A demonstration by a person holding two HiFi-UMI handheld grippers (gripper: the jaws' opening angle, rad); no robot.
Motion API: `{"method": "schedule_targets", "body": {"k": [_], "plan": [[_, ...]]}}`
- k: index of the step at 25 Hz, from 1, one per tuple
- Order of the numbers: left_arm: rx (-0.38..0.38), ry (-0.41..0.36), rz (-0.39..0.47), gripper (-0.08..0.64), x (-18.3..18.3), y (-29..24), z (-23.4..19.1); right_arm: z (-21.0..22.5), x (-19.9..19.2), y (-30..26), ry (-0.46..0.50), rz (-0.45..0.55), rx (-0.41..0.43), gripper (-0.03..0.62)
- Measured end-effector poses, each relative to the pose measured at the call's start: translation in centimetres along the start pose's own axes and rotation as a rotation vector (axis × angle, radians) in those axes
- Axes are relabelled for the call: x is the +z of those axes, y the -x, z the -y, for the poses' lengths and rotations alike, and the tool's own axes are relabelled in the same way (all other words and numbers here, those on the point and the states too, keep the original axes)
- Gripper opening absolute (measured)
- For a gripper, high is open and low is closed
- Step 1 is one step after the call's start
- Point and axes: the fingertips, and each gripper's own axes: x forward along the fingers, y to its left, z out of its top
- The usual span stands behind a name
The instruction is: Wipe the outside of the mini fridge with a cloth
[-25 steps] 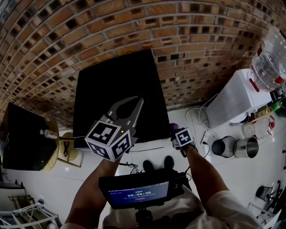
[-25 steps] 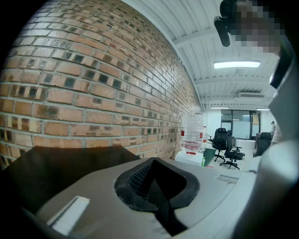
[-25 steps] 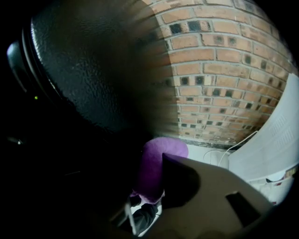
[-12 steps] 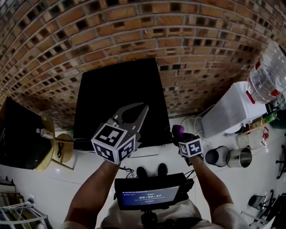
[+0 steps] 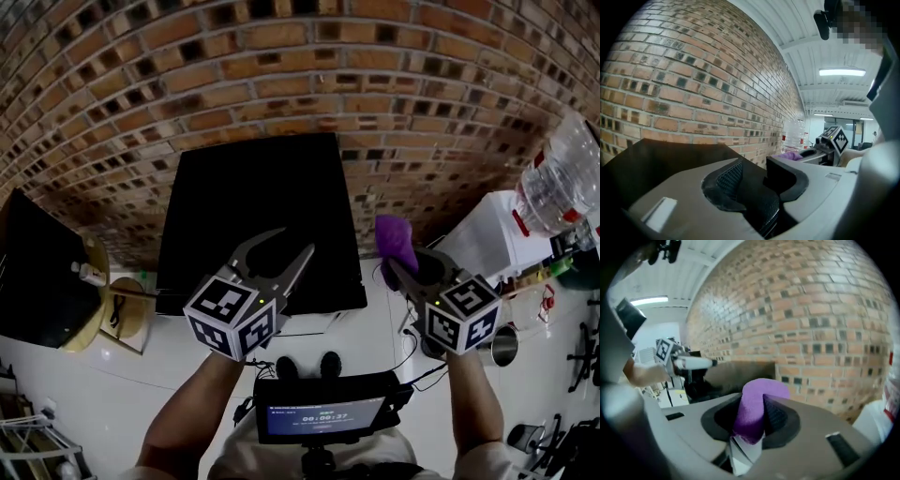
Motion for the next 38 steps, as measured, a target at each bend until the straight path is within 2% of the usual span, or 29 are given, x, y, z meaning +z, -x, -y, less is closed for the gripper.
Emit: {"method": "schedule_targets", "body": {"k": [3,7,11,16,19,28,32,33,34,38], "plan": [[0.044,0.048,0.040,0.179,0.6,1.8,-0.8,-2.9,5.1,0.7,0.088,0.064,0.059,0.112],[0.126,0.107,0.122,0.186,1.9,4.7,-2.7,-7.9,9.0,-1.3,0.165,0.103,0.164,0.114],[0.192,0.132,0.187,0.186,3.2,7.4,-4.4,-12.7,10.5,-5.7,0.191,0.101,0.239,0.115],[0.298,0.180,0.252,0.186,3.9,11.4,-8.2,-18.0,10.1,-12.5,0.183,0.050,0.301,0.117],[0.331,0.197,0.266,0.186,3.9,13.2,-10.2,-19.5,9.8,-16.0,0.197,0.012,0.280,0.117],[0.335,0.211,0.232,0.186,3.0,15.0,-13.7,-20.5,10.6,-24.8,0.173,-0.047,0.091,0.130],[0.312,0.205,0.214,0.186,3.0,15.1,-14.7,-21.1,10.7,-25.7,0.196,-0.065,0.085,0.149],[0.303,0.202,0.210,0.186,3.1,15.0,-14.9,-21.1,10.7,-25.6,0.204,-0.061,0.091,0.192],[0.293,0.199,0.205,0.186,3.1,14.9,-15.0,-21.2,10.7,-25.3,0.214,-0.048,0.099,0.262],[0.259,0.178,0.183,0.186,3.4,14.0,-15.6,-20.5,10.8,-22.2,0.246,0.014,0.121,0.351]]}}
